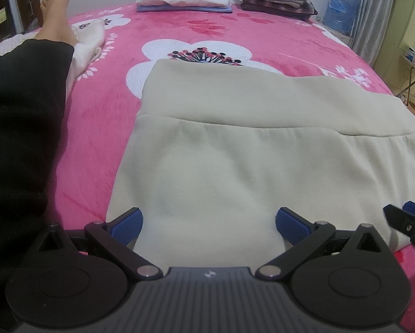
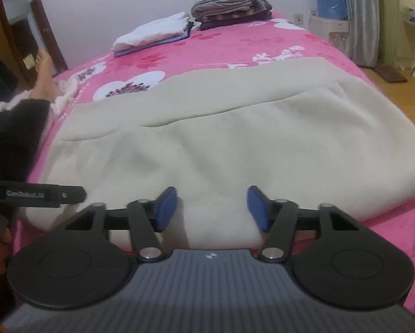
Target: Fold clothes
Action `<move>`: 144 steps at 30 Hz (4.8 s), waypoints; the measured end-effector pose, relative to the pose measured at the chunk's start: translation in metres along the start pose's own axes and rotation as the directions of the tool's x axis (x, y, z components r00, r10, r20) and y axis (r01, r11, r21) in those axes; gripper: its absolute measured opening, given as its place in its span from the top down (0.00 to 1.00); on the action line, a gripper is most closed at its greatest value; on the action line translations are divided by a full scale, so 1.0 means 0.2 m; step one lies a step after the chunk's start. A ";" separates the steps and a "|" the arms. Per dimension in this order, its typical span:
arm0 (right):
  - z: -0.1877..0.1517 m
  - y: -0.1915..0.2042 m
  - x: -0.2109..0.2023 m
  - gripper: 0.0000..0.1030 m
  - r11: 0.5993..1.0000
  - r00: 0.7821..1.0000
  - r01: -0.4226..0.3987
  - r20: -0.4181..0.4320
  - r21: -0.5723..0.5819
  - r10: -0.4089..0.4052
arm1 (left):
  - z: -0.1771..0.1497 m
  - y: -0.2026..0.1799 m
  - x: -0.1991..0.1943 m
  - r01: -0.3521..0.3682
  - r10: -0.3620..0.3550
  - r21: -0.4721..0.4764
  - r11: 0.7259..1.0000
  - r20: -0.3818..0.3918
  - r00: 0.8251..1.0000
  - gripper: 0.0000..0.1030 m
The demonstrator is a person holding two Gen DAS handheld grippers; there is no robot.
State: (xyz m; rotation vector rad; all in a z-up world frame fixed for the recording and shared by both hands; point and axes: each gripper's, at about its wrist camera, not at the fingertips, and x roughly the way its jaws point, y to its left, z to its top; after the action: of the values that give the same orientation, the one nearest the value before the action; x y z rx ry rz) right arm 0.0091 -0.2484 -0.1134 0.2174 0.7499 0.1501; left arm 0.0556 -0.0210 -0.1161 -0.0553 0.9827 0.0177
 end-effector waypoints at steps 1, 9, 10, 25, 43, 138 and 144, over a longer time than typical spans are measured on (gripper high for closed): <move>0.00 0.01 0.00 0.27 1.000 1.000 -0.016 -0.005 -0.008 0.016 | 0.00 0.00 0.00 0.000 0.000 0.000 1.000 0.001 1.000 0.00; -0.05 0.14 0.02 0.04 0.987 1.000 -0.002 -0.026 -0.163 -0.002 | -0.01 0.00 0.01 0.001 -0.001 -0.002 1.000 0.007 1.000 0.00; -0.04 0.13 0.01 0.04 0.988 1.000 -0.008 -0.027 -0.154 0.004 | -0.01 0.00 0.01 0.001 -0.001 -0.003 1.000 0.007 1.000 0.00; 0.25 0.05 0.03 0.05 0.950 0.984 0.174 0.080 -0.260 -0.159 | -0.02 0.01 0.01 0.010 -0.010 -0.005 1.000 0.026 1.000 0.00; 0.12 -0.04 0.24 0.01 0.974 0.996 0.089 -0.006 -0.207 -0.093 | -0.01 -0.02 -0.05 -0.021 0.017 0.057 0.998 0.067 0.998 0.00; 0.13 -0.13 0.22 0.01 0.966 0.986 0.163 0.003 -0.200 -0.166 | 0.87 -0.54 -0.47 0.606 -0.616 0.145 0.782 0.028 0.787 0.23; 0.13 -0.20 0.10 0.01 0.969 0.978 0.205 -0.001 -0.141 -0.207 | 0.42 -0.32 -0.44 0.463 -0.476 0.210 0.861 0.015 0.879 0.24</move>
State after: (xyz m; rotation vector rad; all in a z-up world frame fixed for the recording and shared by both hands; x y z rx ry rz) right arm 0.0437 -0.2859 -0.1176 0.0041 0.7695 0.0067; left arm 0.0798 -0.0799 0.0062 -0.1077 0.8786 -0.5287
